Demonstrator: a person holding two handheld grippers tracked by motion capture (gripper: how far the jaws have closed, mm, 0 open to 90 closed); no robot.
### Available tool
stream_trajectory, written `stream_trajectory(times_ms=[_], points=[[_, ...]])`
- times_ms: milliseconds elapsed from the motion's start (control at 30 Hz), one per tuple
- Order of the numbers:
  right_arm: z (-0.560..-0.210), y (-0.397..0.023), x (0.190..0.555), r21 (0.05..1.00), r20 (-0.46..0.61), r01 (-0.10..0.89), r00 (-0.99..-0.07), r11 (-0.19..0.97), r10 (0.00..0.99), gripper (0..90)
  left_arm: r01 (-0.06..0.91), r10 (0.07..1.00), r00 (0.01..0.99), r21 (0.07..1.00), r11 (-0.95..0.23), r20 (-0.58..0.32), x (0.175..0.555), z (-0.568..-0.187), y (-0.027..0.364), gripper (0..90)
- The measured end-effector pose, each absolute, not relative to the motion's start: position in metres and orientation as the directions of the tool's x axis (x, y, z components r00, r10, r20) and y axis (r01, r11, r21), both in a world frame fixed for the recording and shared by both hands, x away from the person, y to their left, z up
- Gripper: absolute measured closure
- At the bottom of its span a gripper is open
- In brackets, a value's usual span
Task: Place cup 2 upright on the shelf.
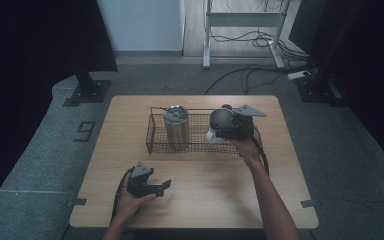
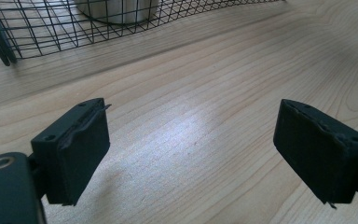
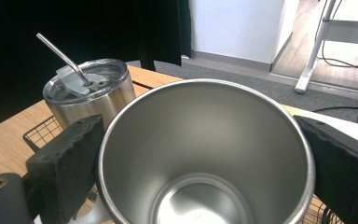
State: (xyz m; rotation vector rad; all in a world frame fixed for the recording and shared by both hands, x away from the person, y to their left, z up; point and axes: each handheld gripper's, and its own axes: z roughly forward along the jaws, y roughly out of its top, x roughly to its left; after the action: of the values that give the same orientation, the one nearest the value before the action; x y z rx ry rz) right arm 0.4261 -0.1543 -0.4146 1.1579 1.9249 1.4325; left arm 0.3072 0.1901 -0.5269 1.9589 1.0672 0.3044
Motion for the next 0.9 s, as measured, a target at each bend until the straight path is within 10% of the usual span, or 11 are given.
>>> stream_trajectory(times_ms=[900], points=[[-0.415, -0.153, 0.458, 0.921, 0.106, 0.375, -0.499, 0.104, 0.86, 5.7, 0.568, 0.778, 0.603, 0.779, -0.264, -0.176, 0.307, -0.526, 0.193, 10.8]])
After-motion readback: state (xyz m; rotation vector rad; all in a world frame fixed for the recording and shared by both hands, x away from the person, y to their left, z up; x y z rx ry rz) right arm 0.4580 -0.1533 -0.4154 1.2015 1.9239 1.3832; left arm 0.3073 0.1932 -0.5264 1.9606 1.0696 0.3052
